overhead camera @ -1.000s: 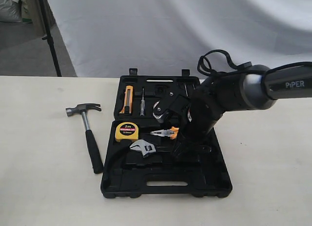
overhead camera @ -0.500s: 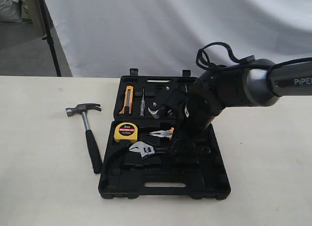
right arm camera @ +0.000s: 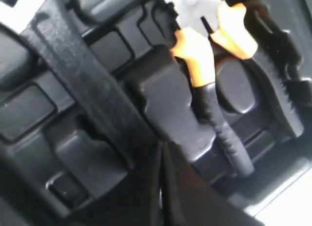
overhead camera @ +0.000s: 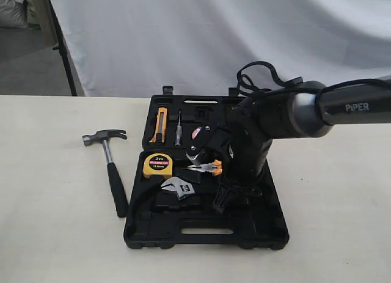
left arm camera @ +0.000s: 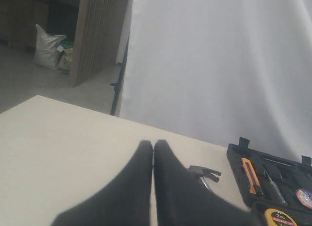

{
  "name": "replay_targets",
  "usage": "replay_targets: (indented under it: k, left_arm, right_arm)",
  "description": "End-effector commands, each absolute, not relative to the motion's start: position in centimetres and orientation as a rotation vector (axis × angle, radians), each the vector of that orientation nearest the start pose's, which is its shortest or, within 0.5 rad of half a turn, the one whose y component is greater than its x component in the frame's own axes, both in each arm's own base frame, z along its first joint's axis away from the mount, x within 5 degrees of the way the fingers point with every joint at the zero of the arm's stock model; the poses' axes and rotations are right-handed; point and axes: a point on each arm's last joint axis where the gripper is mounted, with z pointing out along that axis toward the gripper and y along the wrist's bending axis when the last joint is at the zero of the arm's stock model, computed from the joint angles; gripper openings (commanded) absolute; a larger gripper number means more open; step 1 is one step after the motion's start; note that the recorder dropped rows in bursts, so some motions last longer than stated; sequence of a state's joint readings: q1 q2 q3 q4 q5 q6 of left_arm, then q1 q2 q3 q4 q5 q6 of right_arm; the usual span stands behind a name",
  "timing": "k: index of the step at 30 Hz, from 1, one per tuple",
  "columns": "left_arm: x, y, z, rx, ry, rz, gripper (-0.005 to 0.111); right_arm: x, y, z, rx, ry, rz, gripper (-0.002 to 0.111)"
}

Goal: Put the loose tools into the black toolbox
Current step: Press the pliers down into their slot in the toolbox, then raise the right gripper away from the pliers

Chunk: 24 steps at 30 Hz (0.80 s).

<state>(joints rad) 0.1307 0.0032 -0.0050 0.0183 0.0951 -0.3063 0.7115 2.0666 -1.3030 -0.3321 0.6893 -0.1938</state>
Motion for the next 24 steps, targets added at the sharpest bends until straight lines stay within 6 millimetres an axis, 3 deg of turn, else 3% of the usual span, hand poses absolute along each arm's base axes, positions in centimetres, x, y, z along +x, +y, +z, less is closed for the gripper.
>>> replay_targets:
  k: [1,5,13,17,24]
  left_arm:
    - [5.5,0.9,20.8,-0.346,1.526,-0.103,0.001]
    - [5.5,0.9,20.8,-0.346,1.526,-0.103,0.001]
    - [5.5,0.9,20.8,-0.346,1.526,-0.103,0.001]
    - [5.5,0.9,20.8,-0.346,1.526,-0.103,0.001]
    - [5.5,0.9,20.8,-0.346,1.526,-0.103,0.001]
  right_arm:
    - [31.2,23.3,10.5,-1.648,2.573,-0.393,0.0]
    - [31.6,23.6,13.1,-1.551,2.58,-0.37,0.0]
    - [31.5,25.2,18.7,-1.261,2.456,-0.042,0.0]
    - [31.2,26.4,18.5,-1.216,2.43,0.151,0.0]
    - [30.8,27.9,14.7,-1.327,2.467,0.336,0.0]
